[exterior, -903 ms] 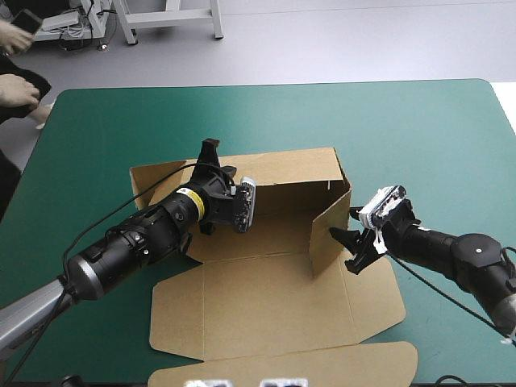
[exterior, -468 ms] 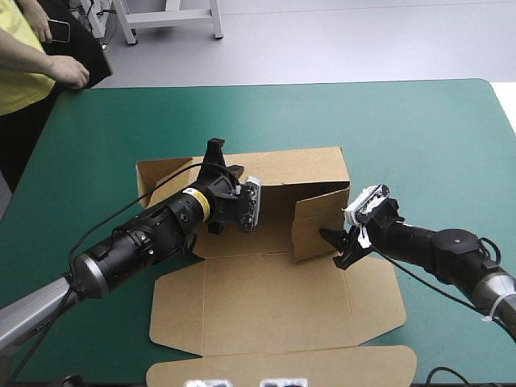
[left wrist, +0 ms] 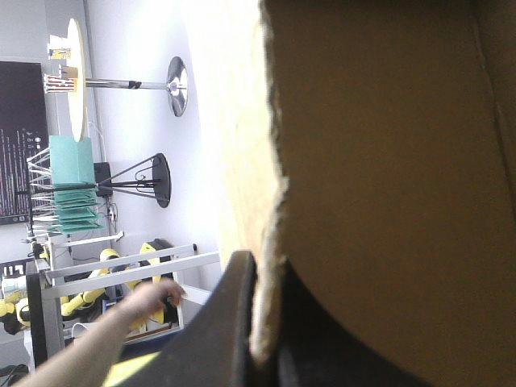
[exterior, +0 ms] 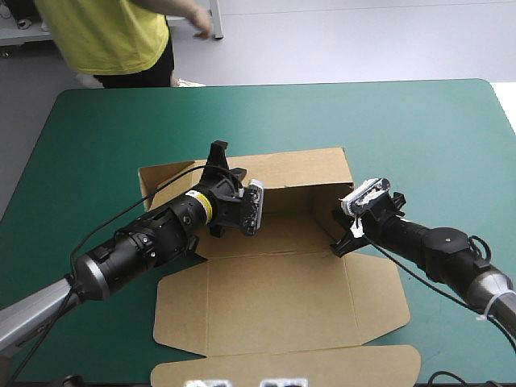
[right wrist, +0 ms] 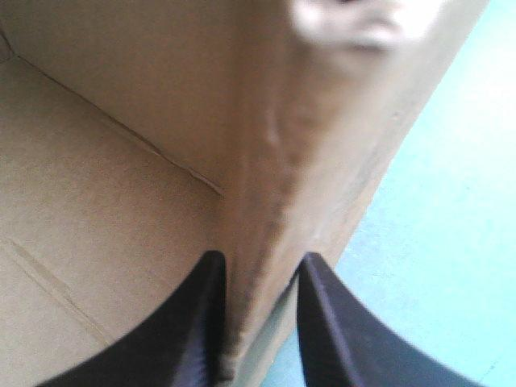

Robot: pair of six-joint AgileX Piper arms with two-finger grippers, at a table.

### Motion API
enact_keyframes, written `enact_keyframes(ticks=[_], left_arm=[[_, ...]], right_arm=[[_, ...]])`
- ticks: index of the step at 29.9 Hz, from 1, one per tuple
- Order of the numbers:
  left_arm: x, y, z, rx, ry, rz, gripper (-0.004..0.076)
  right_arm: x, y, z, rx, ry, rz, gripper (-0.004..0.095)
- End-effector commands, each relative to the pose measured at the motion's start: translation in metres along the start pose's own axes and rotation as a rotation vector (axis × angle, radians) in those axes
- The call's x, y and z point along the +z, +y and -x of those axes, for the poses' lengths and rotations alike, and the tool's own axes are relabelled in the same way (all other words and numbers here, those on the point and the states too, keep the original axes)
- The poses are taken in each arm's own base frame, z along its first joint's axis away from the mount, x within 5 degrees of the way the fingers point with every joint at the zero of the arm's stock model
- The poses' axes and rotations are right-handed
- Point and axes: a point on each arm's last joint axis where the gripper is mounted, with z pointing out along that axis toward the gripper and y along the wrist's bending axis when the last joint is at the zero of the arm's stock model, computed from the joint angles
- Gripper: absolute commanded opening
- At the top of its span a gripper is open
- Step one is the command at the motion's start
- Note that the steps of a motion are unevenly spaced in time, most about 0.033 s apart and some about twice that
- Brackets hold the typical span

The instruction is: Fold the box

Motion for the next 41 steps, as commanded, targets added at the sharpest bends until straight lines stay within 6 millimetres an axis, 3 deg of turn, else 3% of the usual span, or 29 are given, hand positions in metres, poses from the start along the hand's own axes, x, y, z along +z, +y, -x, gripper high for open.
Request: enact_keyframes(ticks=[1, 7, 15, 18, 23, 26, 41], left_arm=[[-0.011, 0.015, 0.014, -0.028, -0.104, 0.082, -0.0008], [-0.011, 0.015, 0.014, -0.028, -0.106, 0.084, 0.0050], [-0.011, 0.016, 0.016, -0.028, -0.123, 0.094, 0.0066], [-0.012, 0.018, 0.019, -0.028, -0.157, 0.117, 0.0158], [-0.017, 0.023, 0.024, -0.040, -0.214, 0.158, 0.0402], [-0.026, 0.025, 0.028, -0.036, -0.230, 0.169, 0.0480], [-0.099, 0.016, 0.077, -0.043, -0.386, 0.133, 0.0468]], right_arm=[[-0.007, 0.008, 0.019, 0.013, -0.083, 0.086, 0.0016], [-0.007, 0.008, 0.021, 0.010, -0.091, 0.089, -0.0017], [-0.007, 0.001, 0.020, 0.084, -0.077, 0.017, -0.0017], [-0.007, -0.002, 0.020, 0.087, -0.071, -0.020, -0.0016], [-0.007, -0.008, 0.018, 0.118, -0.062, -0.084, -0.0017], [-0.007, -0.011, 0.018, 0.119, -0.058, -0.113, -0.0017], [-0.011, -0.023, 0.032, 0.115, -0.091, -0.216, -0.0018]])
